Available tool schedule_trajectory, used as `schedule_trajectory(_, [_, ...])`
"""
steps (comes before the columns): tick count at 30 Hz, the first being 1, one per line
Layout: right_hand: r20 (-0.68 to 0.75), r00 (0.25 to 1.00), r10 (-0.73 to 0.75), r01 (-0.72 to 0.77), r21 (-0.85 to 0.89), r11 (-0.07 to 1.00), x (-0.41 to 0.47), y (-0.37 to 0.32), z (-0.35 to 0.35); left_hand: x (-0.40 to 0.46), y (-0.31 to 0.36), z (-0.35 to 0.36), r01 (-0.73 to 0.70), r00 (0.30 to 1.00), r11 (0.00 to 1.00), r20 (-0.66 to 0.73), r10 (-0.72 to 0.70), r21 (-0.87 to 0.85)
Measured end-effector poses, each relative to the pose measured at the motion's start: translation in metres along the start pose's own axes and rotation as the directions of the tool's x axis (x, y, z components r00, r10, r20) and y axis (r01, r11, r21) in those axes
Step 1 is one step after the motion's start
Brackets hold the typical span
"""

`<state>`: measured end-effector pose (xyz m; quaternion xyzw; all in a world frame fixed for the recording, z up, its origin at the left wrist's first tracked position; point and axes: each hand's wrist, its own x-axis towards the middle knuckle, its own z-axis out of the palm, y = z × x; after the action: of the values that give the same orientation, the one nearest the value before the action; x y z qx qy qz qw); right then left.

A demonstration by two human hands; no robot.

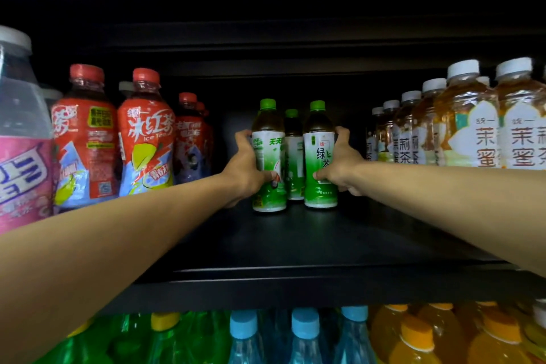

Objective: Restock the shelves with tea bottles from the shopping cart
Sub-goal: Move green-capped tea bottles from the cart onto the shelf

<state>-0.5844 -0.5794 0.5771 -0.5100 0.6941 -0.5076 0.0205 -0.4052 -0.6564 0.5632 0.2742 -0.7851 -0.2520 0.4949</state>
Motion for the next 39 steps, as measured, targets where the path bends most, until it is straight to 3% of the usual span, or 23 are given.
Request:
schedule_trajectory(9, [-0.031, 0.999, 0.044, -0.047, -0.125, 0.991, 0.032, 0.011, 0.015, 0.014, -0.022, 0.002, 0.031, 0.999, 0.999, -0.044, -0.031, -0.013])
schedule_trajectory(23, [-0.137, 0.991, 0.007, -0.015, -0.06, 0.998, 0.047, 0.033, 0.033, 0.02, -0.039, 0.005, 0.05, 0.995, 0.998, -0.089, -0.046, 0.04])
schedule_trajectory(31, [-0.027, 0.993, 0.114, -0.115, -0.046, 0.992, 0.023, 0.014, 0.028, 0.003, -0.018, 0.004, 0.226, 0.974, 0.95, -0.025, -0.226, 0.216])
schedule_trajectory(36, [0.07, 0.993, -0.093, 0.101, -0.123, 0.987, 0.0, -0.011, 0.003, -0.012, 0.003, -0.014, 0.201, 0.966, 0.938, 0.101, -0.238, 0.282])
schedule_trajectory(39, [0.133, 0.961, -0.242, 0.272, -0.297, 0.915, -0.022, -0.029, -0.016, -0.021, 0.024, -0.022, 0.135, 0.972, 0.904, 0.122, -0.2, 0.407])
